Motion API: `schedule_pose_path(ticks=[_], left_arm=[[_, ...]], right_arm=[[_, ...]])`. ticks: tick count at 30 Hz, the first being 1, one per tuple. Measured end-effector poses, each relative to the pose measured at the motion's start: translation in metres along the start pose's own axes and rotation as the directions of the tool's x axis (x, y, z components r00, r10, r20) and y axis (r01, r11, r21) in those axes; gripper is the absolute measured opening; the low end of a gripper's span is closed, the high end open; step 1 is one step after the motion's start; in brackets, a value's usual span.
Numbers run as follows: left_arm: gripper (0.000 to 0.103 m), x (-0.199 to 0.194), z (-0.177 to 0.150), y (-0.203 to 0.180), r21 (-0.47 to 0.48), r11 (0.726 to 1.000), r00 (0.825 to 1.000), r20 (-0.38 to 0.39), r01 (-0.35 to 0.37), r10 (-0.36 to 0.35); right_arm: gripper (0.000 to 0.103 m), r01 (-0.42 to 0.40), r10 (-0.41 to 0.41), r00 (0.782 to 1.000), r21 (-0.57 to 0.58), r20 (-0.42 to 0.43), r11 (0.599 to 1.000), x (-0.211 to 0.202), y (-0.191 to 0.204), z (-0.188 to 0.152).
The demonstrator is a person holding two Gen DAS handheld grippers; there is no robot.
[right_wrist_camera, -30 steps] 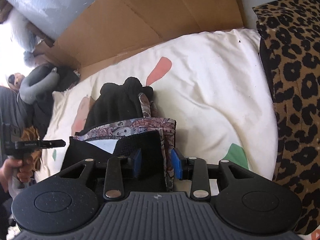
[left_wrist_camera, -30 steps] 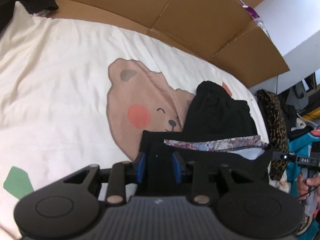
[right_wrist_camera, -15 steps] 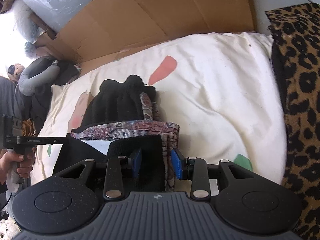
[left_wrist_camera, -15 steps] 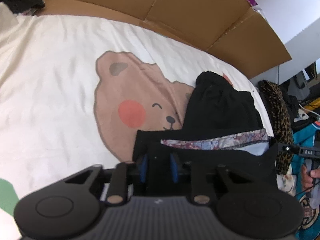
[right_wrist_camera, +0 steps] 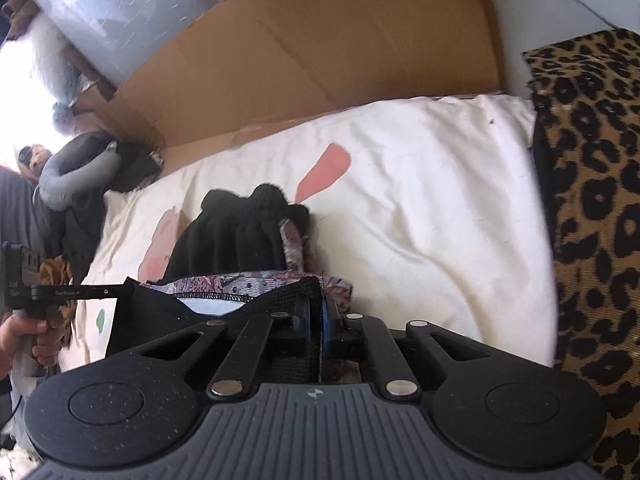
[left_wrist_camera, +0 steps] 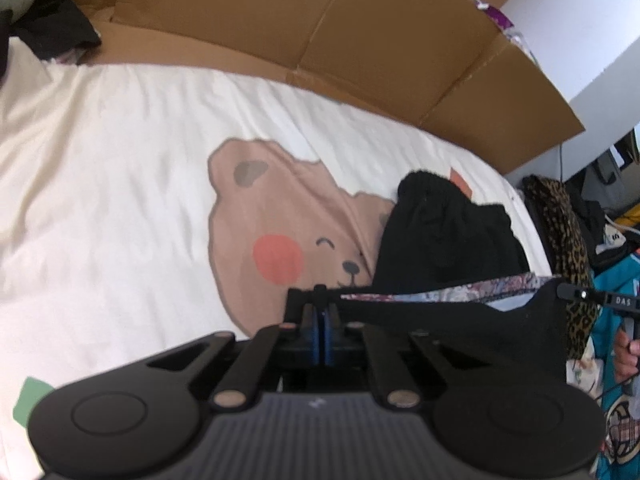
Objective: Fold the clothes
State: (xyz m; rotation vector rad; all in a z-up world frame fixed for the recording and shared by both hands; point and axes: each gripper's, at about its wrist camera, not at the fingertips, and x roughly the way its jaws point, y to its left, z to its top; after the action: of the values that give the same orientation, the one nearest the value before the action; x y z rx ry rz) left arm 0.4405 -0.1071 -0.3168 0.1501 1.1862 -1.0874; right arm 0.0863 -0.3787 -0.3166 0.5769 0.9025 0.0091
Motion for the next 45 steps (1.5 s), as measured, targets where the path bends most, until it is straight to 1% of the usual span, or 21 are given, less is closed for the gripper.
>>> schedule_pose_path(ticks=[3,6,8,10,14,18,20,25,26,27,28,30,31,32,33,38,41,45], left_arm=[[0.003,-0.003,0.002,-0.001,-0.015,1.000,1.000,0.024,0.002,-0.002],[0.003,-0.008,0.002,0.000,-0.031,0.999,0.999,0.040,0.009,-0.008],[0.003,-0.011,0.001,0.004,-0.052,0.999,0.999,0.047,0.017,-0.015],[0.003,-0.010,-0.003,0.005,-0.054,0.998,0.999,0.040,0.012,-0.010],[0.003,-0.006,-0.011,0.007,-0.050,0.999,1.000,0.024,-0.001,0.002],[0.003,-0.008,-0.007,0.008,-0.051,0.999,0.999,0.036,0.006,-0.005],[0.003,-0.007,-0.005,0.007,-0.037,0.999,0.999,0.034,-0.002,0.003],[0.004,0.015,-0.002,0.011,-0.043,0.998,0.999,-0.014,-0.039,0.038],[0.008,0.018,-0.002,0.011,-0.043,0.998,0.999,-0.020,-0.051,0.050],[0.016,0.019,-0.002,0.010,-0.041,0.997,0.998,-0.022,-0.065,0.064],[0.020,0.020,-0.003,0.009,-0.038,0.996,0.997,-0.024,-0.078,0.077],[0.037,0.018,-0.005,0.007,-0.022,0.996,0.996,-0.022,-0.082,0.081],[0.039,0.017,-0.006,0.005,-0.013,0.997,0.997,-0.021,-0.080,0.080],[0.040,0.016,-0.007,0.004,-0.004,0.997,0.997,-0.020,-0.079,0.079],[0.039,0.016,-0.008,0.003,0.000,0.997,0.997,-0.022,-0.078,0.078],[0.038,0.023,-0.008,0.002,0.004,0.997,0.996,-0.033,-0.079,0.079],[0.034,0.028,-0.008,0.002,0.009,0.996,0.995,-0.041,-0.087,0.087],[0.032,0.036,-0.007,-0.005,0.034,0.992,0.991,-0.048,-0.120,0.122]], right_arm=[[0.003,0.004,-0.005,1.000,0.043,0.018,0.999,-0.003,-0.001,0.002],[0.003,0.002,-0.003,1.000,0.045,0.030,0.999,-0.007,0.001,0.004],[0.003,-0.012,0.009,0.999,0.070,0.037,0.998,-0.010,-0.003,0.006],[0.003,-0.016,0.012,0.999,0.079,0.043,0.997,-0.013,-0.006,0.005],[0.003,0.029,-0.030,1.000,0.054,0.007,0.998,-0.003,-0.005,-0.005],[0.003,0.029,-0.031,0.999,0.062,0.022,0.998,-0.002,-0.005,-0.003],[0.003,0.028,-0.029,0.999,0.054,0.032,0.998,-0.003,-0.002,0.001],[0.003,0.061,-0.061,0.998,0.052,0.009,0.997,0.014,-0.005,0.001],[0.003,0.067,-0.067,0.998,0.054,0.001,0.996,0.019,-0.007,-0.001],[0.004,0.073,-0.072,0.997,0.053,-0.018,0.996,0.024,-0.007,-0.001],[0.006,0.085,-0.084,0.996,0.045,-0.031,0.995,0.027,-0.006,-0.002],[0.009,0.093,-0.092,0.995,0.025,-0.023,0.995,0.025,-0.002,-0.003],[0.014,0.090,-0.089,0.996,0.014,-0.017,0.996,0.023,-0.001,-0.003],[0.024,0.086,-0.086,0.996,0.002,-0.011,0.996,0.020,0.000,-0.004],[0.030,0.095,-0.095,0.995,-0.005,-0.009,0.995,0.019,0.000,-0.004],[0.030,0.096,-0.095,0.995,0.006,-0.023,0.995,0.017,-0.006,-0.008],[0.030,0.091,-0.091,0.995,-0.003,-0.038,0.996,0.023,-0.004,-0.010],[0.030,0.105,-0.106,0.992,-0.033,-0.063,0.994,0.038,0.000,-0.009]])
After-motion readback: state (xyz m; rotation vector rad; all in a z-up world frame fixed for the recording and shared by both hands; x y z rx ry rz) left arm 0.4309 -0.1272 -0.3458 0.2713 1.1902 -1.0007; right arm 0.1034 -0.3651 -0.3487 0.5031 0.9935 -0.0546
